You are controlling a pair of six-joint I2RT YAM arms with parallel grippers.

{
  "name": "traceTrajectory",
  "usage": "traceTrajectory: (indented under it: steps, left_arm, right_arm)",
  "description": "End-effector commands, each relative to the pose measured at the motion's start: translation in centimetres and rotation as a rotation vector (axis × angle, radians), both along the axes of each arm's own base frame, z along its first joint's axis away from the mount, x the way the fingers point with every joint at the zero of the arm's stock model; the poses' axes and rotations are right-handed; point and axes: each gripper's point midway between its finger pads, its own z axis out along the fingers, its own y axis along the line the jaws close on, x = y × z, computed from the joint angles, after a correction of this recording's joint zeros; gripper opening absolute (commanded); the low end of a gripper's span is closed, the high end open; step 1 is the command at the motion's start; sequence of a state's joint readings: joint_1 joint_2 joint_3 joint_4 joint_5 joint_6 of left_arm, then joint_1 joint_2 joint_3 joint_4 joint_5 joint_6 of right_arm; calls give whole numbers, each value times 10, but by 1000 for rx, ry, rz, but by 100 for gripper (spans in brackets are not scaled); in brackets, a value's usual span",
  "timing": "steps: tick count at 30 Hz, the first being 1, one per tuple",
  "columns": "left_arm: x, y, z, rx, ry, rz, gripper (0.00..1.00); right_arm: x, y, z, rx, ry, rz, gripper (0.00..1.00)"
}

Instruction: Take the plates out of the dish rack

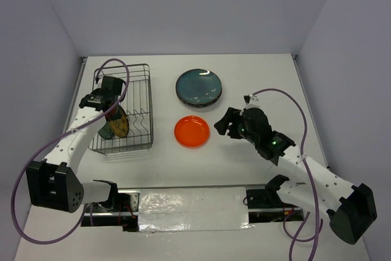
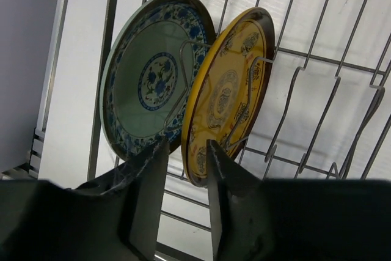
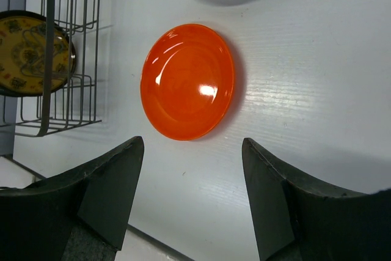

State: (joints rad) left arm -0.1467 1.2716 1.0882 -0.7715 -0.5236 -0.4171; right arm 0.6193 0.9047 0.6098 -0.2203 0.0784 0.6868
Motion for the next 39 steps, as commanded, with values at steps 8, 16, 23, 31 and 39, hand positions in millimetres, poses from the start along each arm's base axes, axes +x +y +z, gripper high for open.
traceTrajectory:
  steps: [8,16,23,31,39]
  left_arm:
    - [3,3,2,29,1,-37,23]
    - [2,6,-9,48,45,-28,13]
    - [0,7,-12,53,57,-25,36]
    - [0,9,-18,62,79,-18,26]
    - [2,12,0,119,38,-18,0]
  right_arm:
    - [-6,1,21,12,-45,11,73]
    - [-9,2,27,23,-58,16,73]
    - [-9,5,25,31,-53,27,73]
    - [-10,5,25,33,-59,29,73]
    - [-12,4,26,44,-59,25,73]
